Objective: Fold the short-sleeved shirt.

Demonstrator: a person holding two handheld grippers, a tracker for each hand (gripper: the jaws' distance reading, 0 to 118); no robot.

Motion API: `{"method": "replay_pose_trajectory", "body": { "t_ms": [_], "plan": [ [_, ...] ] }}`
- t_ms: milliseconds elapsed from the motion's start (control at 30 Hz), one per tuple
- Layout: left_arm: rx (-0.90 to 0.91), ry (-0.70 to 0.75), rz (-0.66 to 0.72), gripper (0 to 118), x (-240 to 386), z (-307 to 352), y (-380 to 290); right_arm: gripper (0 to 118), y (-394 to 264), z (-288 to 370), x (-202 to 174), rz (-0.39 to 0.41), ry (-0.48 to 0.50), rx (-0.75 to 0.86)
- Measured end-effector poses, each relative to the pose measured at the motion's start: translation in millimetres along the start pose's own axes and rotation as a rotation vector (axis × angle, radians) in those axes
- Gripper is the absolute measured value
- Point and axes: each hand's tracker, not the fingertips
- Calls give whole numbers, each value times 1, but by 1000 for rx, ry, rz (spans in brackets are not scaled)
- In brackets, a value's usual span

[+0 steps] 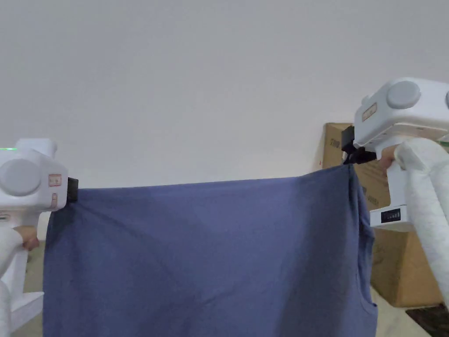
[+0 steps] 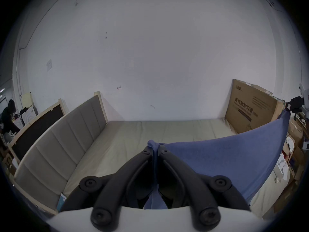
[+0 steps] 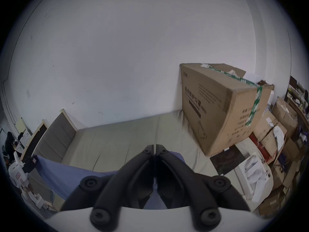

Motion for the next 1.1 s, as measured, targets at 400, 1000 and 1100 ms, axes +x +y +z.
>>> {"method": "replay_pose_trajectory", "body": {
  "t_ms": [400, 1000, 1100],
  "plan": [
    [127, 80, 7, 3, -10, -59, 130, 1, 121, 4, -55, 50, -19, 201],
    [-85, 216, -64, 3, 12, -217, -1, 1, 20, -172, -68, 111, -84, -84],
    [-176, 244, -51, 3, 17, -268, -62, 1, -37, -239, -63, 109, -106, -205]
  ]
}}
